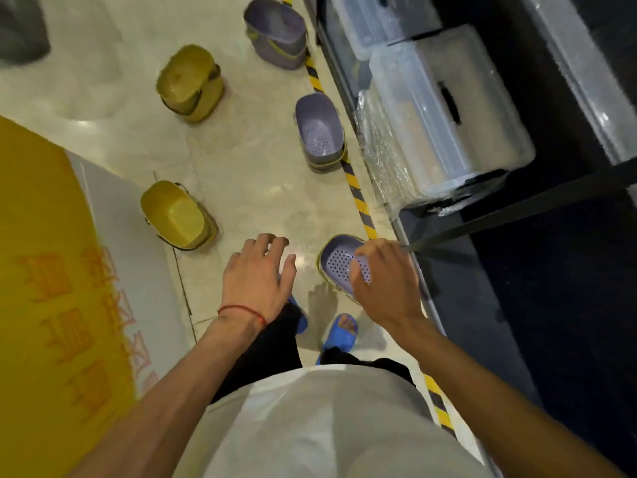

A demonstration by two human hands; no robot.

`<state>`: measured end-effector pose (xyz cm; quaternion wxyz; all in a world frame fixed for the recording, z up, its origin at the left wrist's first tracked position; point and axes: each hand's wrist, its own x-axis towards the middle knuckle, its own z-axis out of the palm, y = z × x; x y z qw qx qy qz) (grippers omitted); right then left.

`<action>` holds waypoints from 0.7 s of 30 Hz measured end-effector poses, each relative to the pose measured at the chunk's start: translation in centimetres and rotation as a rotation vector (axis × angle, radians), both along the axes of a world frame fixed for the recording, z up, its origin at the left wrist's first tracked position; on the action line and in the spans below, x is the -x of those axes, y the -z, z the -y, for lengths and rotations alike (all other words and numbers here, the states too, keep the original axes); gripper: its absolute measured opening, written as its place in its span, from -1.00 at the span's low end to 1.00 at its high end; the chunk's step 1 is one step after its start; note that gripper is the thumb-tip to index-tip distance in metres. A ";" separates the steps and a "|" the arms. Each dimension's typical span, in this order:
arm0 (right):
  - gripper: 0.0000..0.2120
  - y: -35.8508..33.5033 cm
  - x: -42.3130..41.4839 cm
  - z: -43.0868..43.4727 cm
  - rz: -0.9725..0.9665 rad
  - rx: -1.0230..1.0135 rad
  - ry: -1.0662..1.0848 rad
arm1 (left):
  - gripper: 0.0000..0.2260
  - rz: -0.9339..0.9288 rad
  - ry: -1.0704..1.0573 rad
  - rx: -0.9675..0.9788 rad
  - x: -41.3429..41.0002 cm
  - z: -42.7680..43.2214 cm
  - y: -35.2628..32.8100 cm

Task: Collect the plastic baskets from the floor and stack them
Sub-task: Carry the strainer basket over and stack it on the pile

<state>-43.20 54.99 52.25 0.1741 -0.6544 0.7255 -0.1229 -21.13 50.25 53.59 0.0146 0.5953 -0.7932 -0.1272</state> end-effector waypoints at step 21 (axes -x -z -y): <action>-0.80 -5.9 -17.8 19.7 0.042 0.156 -0.286 | -0.71 -0.014 -0.235 0.108 -19.5 12.9 -4.1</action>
